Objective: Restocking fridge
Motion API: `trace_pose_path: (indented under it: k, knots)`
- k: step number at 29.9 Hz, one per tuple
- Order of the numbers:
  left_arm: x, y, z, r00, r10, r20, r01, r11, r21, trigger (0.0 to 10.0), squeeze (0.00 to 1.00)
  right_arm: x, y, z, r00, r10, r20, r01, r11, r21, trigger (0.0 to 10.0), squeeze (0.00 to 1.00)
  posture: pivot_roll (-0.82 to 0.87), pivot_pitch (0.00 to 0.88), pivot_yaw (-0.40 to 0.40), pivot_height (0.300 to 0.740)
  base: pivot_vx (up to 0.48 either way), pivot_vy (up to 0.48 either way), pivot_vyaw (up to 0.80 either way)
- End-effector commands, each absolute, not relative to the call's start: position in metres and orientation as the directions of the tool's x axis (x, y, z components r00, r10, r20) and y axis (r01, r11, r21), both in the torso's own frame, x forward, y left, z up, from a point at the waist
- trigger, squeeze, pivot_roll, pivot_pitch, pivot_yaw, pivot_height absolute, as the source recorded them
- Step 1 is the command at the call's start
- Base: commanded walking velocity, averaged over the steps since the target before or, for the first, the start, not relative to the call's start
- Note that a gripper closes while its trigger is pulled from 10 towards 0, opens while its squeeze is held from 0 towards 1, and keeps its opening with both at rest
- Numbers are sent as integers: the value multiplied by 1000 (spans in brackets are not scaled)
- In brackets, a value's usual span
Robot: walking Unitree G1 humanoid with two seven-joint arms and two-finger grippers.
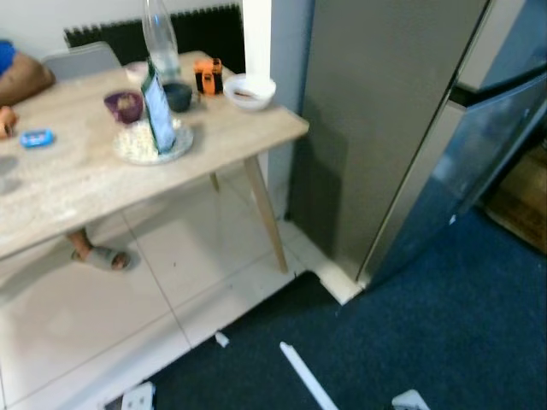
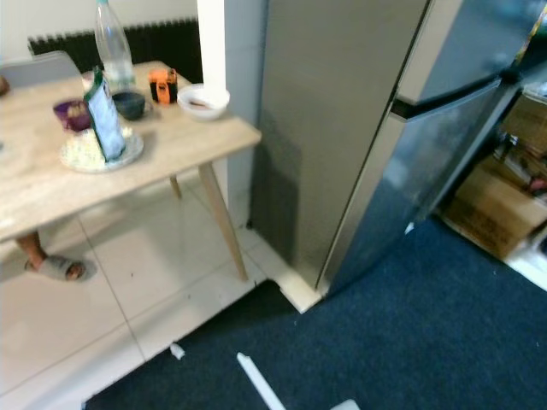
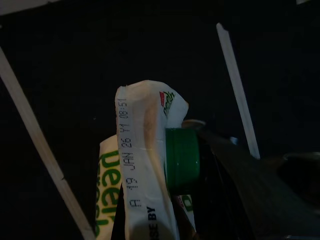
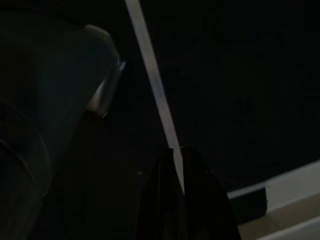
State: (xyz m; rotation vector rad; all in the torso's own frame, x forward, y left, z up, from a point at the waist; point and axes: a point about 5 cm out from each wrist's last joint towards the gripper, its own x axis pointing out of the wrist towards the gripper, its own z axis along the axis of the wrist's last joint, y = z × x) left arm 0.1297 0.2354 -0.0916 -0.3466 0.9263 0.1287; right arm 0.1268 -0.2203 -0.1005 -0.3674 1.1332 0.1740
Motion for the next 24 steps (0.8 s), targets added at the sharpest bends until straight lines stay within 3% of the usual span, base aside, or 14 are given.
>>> trace_pose_path:
  k: [1, 17, 24]
  knots:
    - [120, 233, -96, 566, -49, -823, -261, 936, -236, 10000, 0, 124, -223, -101, 417, -46, -908, -308, 933, -188, 10000, 0, -52, 111, -22, 740, 0, -472, 0]
    - [120, 229, -97, 564, -60, -823, -254, 936, -242, 10000, 0, 127, -224, -99, 421, -17, -907, -306, 938, -160, 10000, 0, -53, 111, -24, 740, 0, -473, 0]
    - [120, 228, -97, 564, -63, -823, -252, 937, -244, 10000, 0, 127, -224, -99, 418, -6, -908, -303, 942, -146, 10000, 0, -54, 111, -24, 740, 0, -477, 800]
